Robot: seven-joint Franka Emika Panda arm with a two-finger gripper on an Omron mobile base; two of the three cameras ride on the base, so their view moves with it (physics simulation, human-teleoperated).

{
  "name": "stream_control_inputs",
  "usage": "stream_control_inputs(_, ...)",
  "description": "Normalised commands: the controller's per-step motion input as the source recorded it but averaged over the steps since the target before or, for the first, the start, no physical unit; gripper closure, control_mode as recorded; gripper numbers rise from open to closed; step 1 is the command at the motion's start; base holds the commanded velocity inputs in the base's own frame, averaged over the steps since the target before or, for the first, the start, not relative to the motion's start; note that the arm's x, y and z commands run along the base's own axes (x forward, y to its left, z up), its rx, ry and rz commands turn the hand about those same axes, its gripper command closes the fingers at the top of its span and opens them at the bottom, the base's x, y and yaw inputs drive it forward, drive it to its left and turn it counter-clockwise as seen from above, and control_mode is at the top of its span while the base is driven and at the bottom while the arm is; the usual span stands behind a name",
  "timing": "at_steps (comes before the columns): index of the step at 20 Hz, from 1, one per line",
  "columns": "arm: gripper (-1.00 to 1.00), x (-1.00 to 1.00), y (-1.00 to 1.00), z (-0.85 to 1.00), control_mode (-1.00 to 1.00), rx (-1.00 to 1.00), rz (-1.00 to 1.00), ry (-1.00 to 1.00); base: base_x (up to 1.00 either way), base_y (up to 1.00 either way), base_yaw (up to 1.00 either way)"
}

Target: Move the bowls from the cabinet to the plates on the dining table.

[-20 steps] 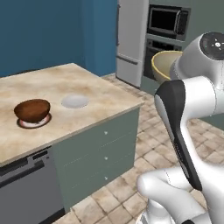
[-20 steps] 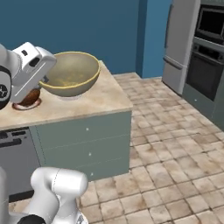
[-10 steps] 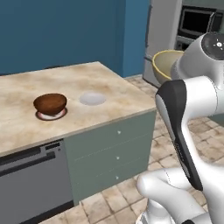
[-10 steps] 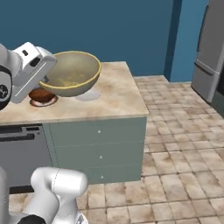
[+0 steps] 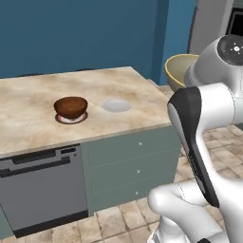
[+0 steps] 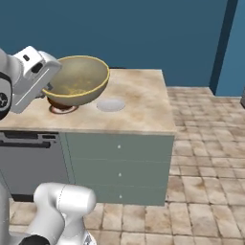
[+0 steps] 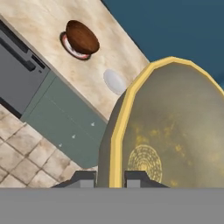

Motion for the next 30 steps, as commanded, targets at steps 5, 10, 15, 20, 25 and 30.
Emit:
stream_control_inputs(5, 1.0, 0.0, 0.0, 0.0, 1.0, 0.0, 0.0, 0.0, 0.22, -0.56, 0.2)
stream_control_inputs(10, 1.0, 0.0, 0.0, 0.0, 1.0, 0.0, 0.0, 0.0, 0.18, -0.31, 0.06)
stream_control_inputs(15, 1.0, 0.0, 0.0, 0.0, 1.0, 0.0, 0.0, 0.0, 0.37, -0.11, 0.04)
stream_control_inputs(20, 1.0, 0.0, 0.0, 0.0, 1.0, 0.0, 0.0, 0.0, 0.58, -0.05, 0.07)
stream_control_inputs(25, 1.0, 0.0, 0.0, 0.0, 1.0, 0.0, 0.0, 0.0, 0.55, -0.15, 0.08)
stream_control_inputs(30, 1.0, 0.0, 0.0, 0.0, 1.0, 0.0, 0.0, 0.0, 0.48, -0.15, 0.08)
